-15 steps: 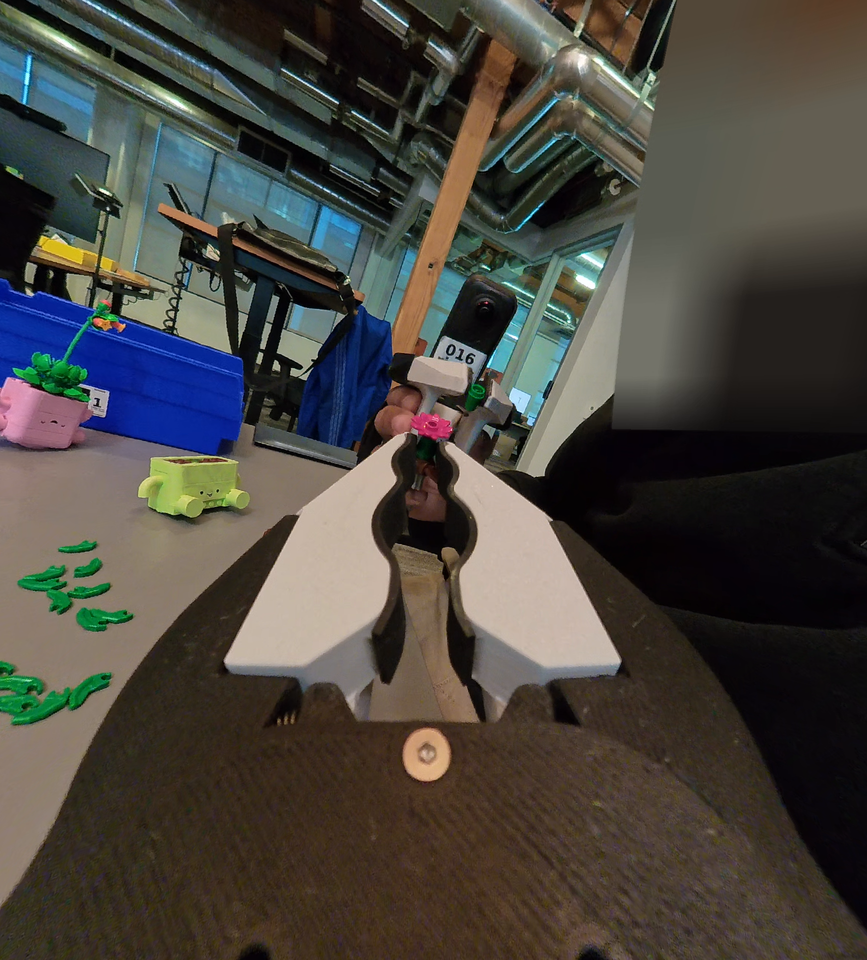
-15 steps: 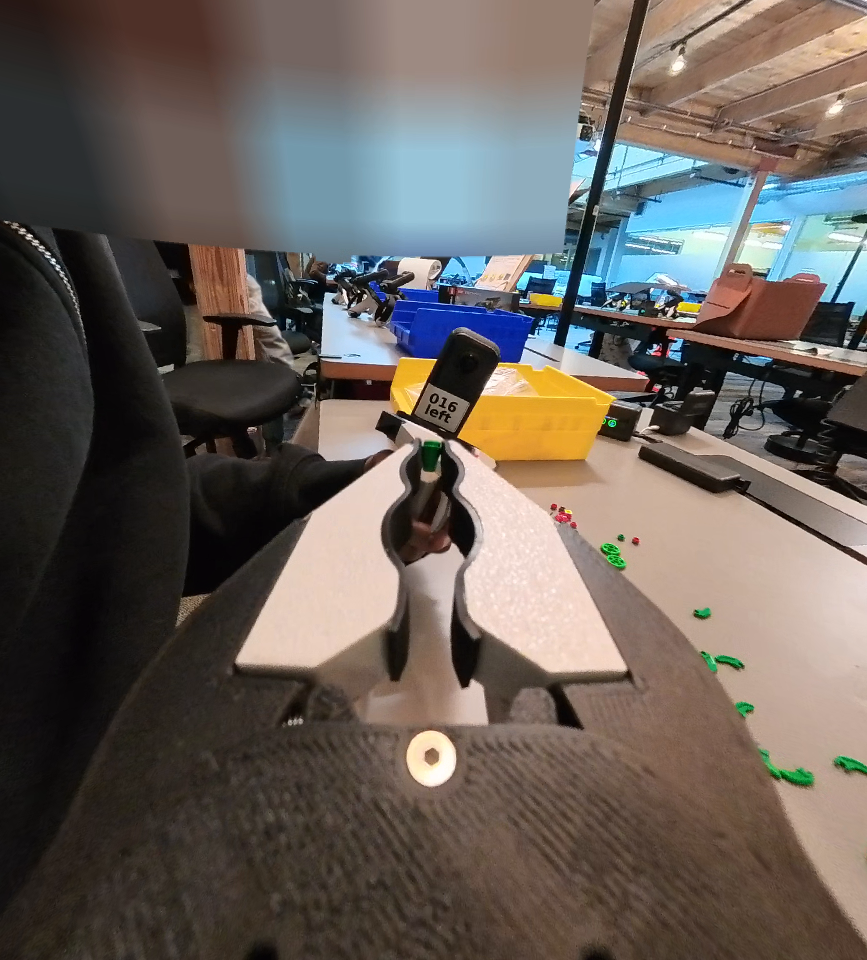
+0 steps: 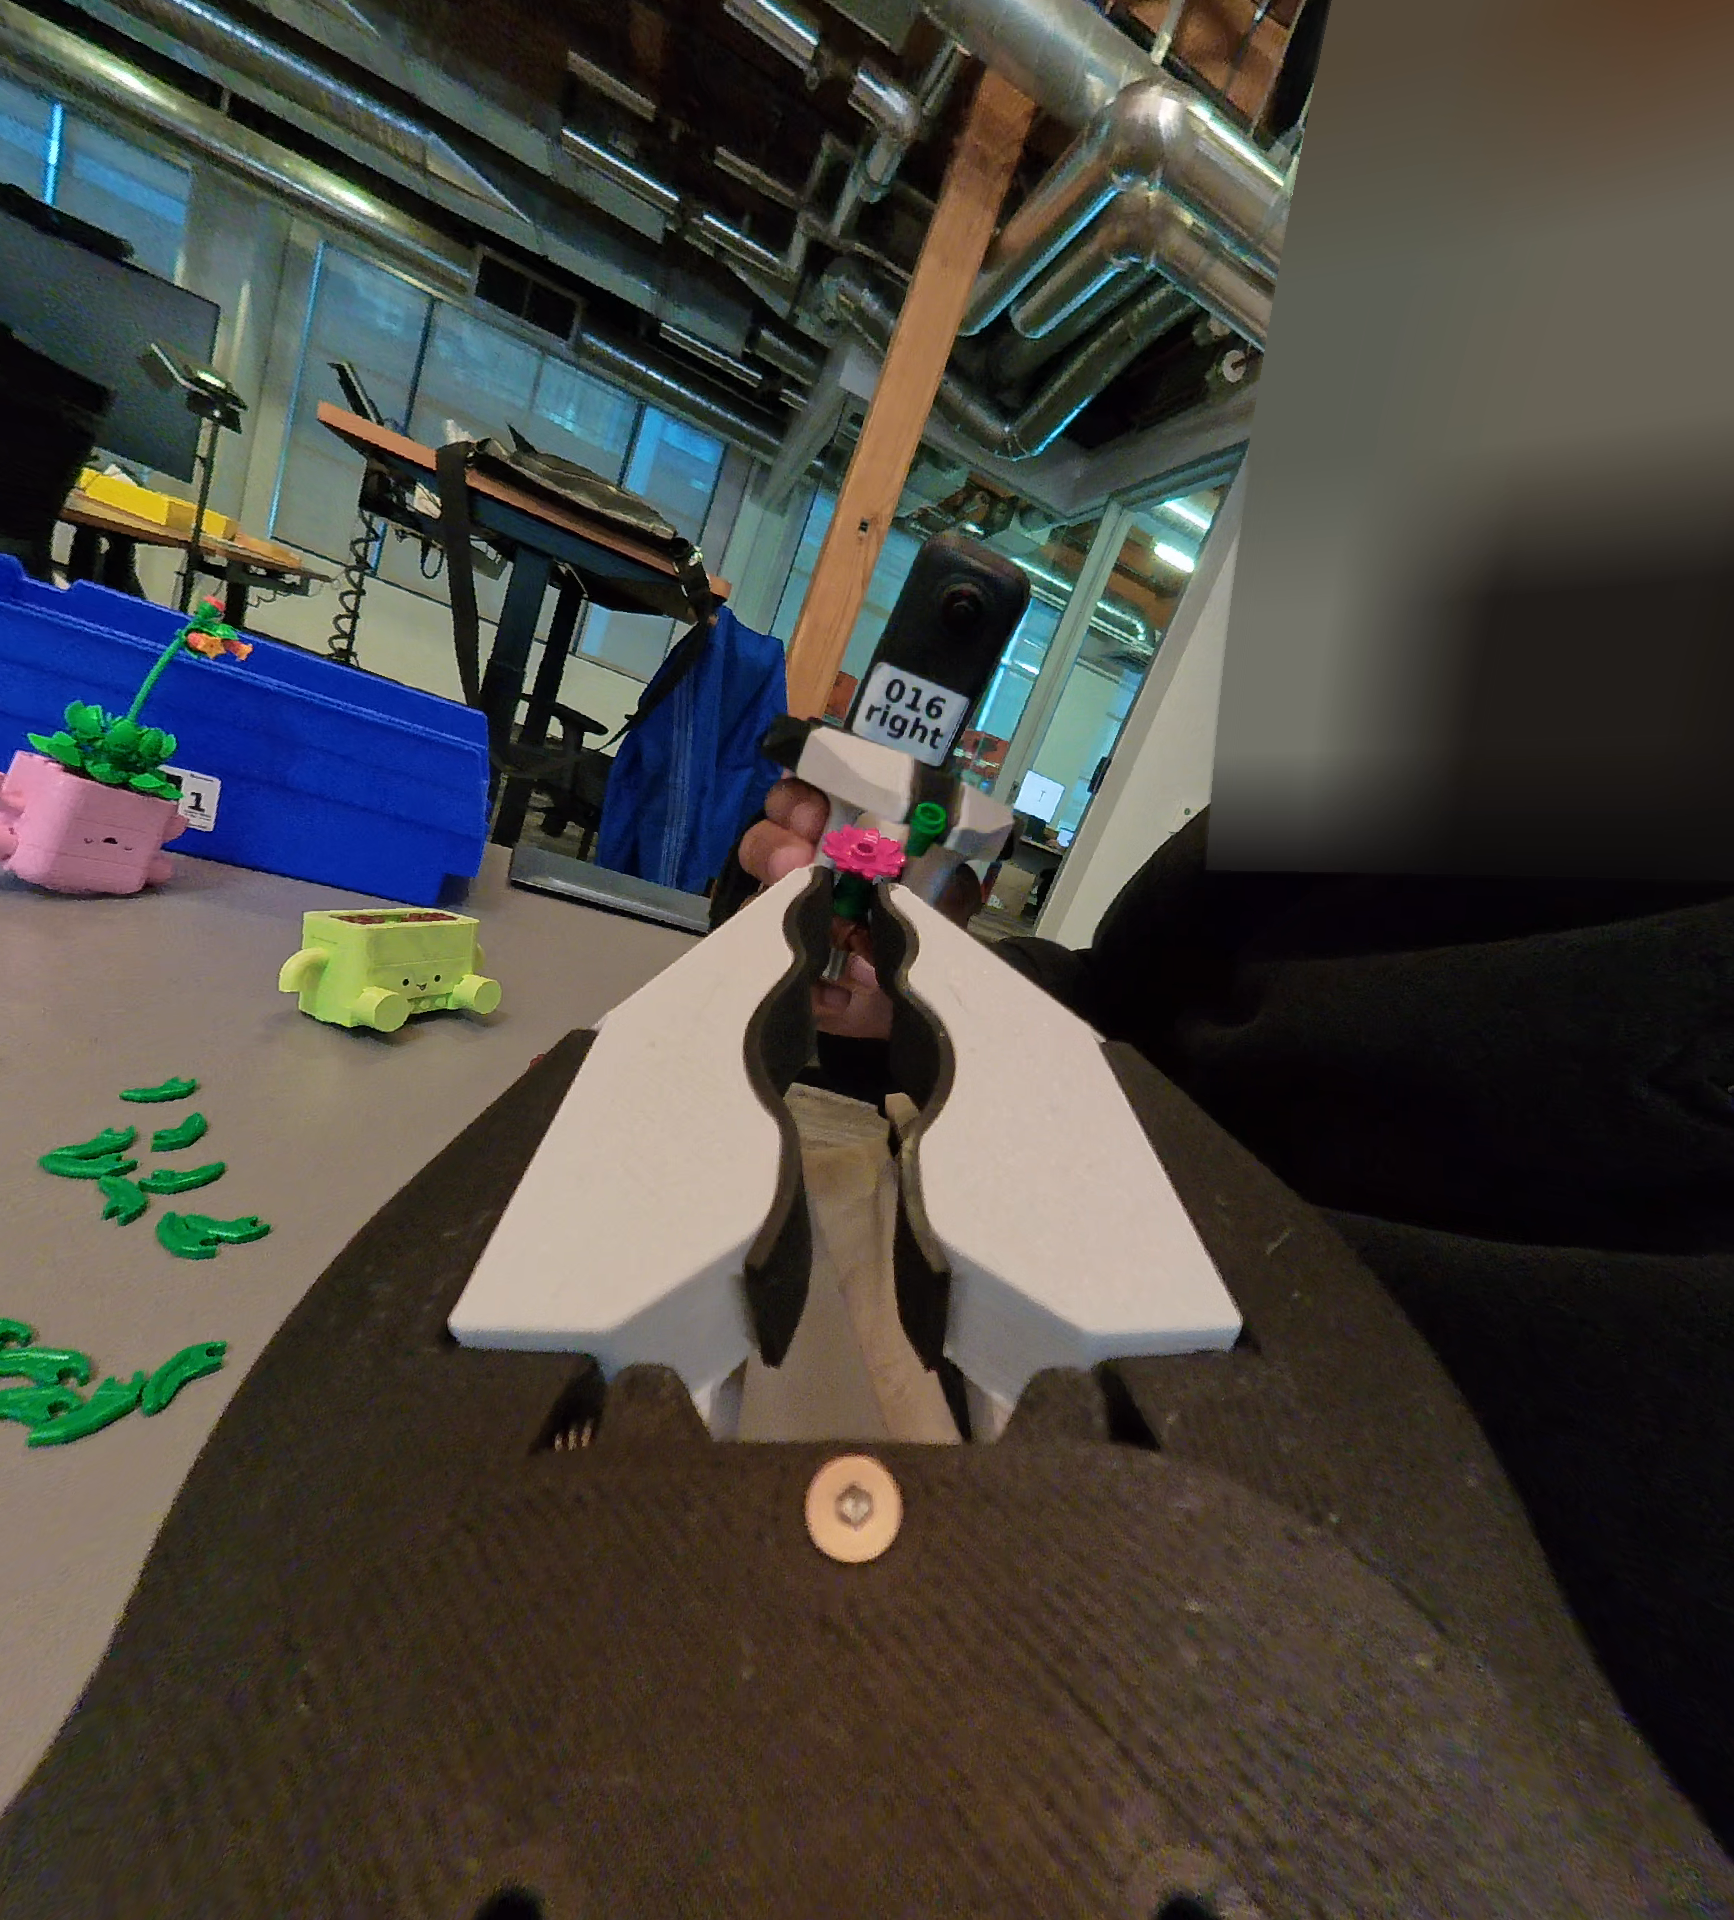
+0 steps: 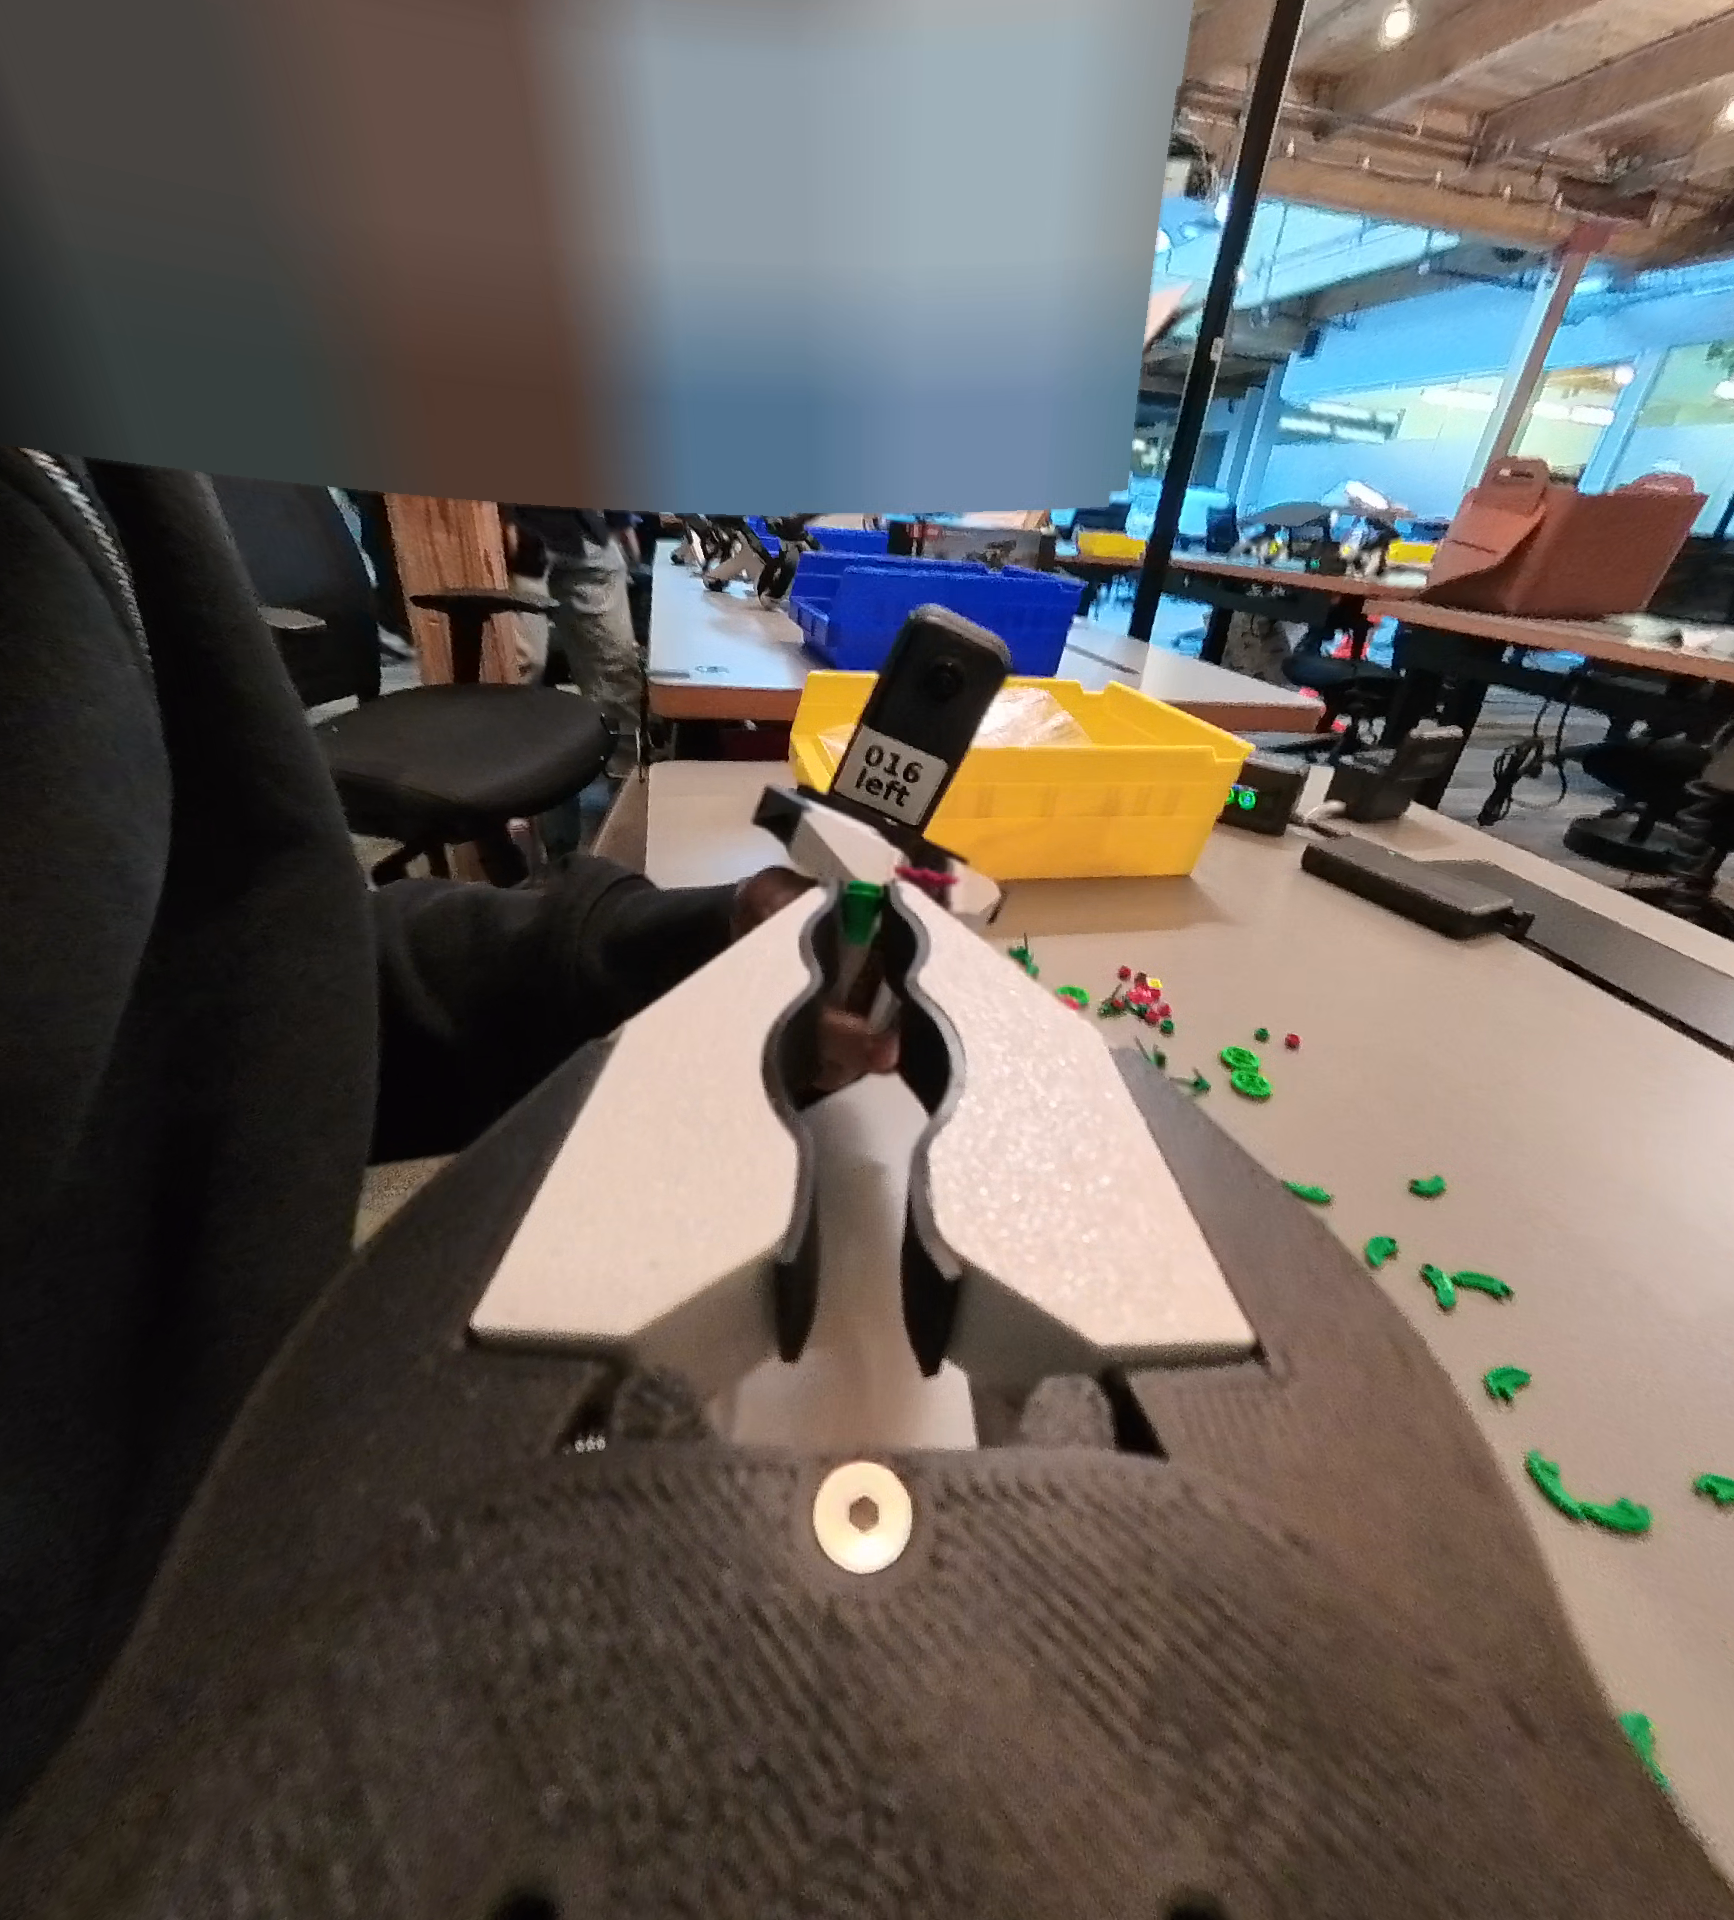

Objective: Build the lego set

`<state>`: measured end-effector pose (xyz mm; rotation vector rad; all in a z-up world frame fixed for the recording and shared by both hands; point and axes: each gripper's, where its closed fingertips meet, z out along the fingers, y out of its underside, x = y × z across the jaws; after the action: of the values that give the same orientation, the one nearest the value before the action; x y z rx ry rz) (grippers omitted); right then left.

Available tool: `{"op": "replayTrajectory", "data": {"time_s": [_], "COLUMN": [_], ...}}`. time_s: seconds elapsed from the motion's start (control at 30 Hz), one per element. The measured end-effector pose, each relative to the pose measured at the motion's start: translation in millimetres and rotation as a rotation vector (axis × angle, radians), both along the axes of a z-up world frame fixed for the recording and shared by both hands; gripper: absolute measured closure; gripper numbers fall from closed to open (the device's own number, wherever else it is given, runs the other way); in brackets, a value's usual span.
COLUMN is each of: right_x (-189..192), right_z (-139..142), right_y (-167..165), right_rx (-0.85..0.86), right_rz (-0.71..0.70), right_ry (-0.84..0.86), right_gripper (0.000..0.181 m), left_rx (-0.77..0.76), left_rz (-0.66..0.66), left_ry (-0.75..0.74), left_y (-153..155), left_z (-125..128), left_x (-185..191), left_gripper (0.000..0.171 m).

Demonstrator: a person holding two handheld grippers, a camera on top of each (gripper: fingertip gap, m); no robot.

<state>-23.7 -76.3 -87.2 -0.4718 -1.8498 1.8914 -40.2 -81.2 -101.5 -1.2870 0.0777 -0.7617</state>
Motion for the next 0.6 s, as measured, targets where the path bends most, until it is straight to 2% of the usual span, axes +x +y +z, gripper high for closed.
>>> {"op": "replayTrajectory", "data": {"time_s": [0.1, 0.3, 0.6], "right_x": [-12, -20, -25], "right_z": [-16, -51, -76], "right_y": [8, 16, 23], "right_rx": [0.136, 0.576, 0.874], "right_rz": [-0.092, -0.223, -0.291], "right_ry": [-0.04, 0.04, 0.098], "right_gripper": [0.176, 0.176, 0.176], "left_rx": [-0.019, -0.133, -0.255], "left_rz": [0.019, 0.071, 0.12], "left_ry": [0.023, 0.093, 0.16], "left_y": [3, 16, 30], "left_z": [-4, -24, -46], "left_x": [-1, -2, -4], "left_gripper": [0.168, 0.168, 0.167]}}
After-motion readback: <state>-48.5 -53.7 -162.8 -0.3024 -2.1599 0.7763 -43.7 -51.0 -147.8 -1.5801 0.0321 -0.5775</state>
